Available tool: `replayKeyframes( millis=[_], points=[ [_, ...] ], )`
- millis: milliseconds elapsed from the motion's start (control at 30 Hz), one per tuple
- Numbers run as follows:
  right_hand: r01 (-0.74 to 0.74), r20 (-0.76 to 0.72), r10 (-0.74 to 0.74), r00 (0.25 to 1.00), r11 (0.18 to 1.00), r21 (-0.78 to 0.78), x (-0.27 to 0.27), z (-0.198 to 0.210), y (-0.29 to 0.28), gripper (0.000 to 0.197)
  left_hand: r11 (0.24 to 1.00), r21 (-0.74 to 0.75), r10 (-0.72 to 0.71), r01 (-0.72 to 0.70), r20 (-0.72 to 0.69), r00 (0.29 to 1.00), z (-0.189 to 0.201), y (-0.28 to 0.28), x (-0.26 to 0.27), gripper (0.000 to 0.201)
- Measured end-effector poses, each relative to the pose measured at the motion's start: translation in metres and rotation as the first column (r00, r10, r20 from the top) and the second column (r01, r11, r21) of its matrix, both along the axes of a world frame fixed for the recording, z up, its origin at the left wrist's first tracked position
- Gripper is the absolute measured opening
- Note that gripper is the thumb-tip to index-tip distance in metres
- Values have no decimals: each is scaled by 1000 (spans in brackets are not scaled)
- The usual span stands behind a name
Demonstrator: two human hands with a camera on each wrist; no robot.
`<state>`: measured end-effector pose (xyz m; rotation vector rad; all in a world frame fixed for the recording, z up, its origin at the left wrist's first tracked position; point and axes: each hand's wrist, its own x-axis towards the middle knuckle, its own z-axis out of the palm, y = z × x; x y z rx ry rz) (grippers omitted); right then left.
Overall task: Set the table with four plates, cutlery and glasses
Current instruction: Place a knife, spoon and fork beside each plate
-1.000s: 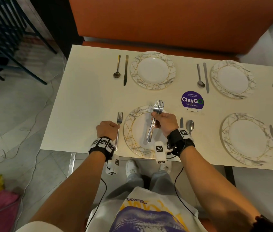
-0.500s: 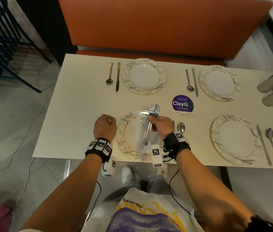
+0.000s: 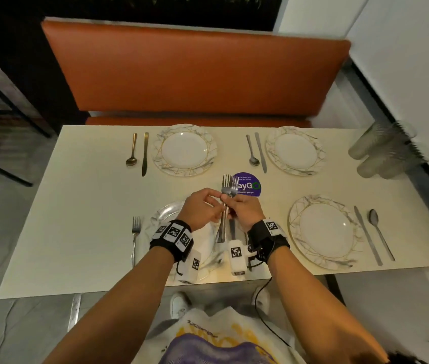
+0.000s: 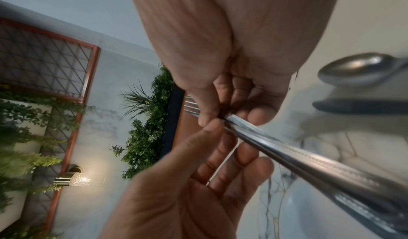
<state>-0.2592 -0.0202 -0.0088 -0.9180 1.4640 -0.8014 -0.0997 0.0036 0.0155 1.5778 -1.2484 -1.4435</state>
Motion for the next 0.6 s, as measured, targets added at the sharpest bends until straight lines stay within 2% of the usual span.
replayKeyframes(
  millis=[100, 300, 467, 600],
  points=[
    [-9, -35, 8, 999, 1000, -5, -31, 2, -10, 37, 1000, -16, 1, -1, 13, 1000, 2, -10, -29, 26],
    [-55, -20, 55, 998, 998, 16, -105, 5, -31, 23, 999, -30, 19, -18, 33, 999, -3, -28, -104, 30],
    [-106, -49, 107, 993, 994, 30, -166, 0, -48, 23, 996, 21, 88, -87, -30, 996, -6, -37, -166, 27],
    [-145, -26, 148, 989, 987, 71, -201, -1, -54, 19, 987, 64, 147, -147, -2, 989, -20, -38, -193, 30]
  ],
)
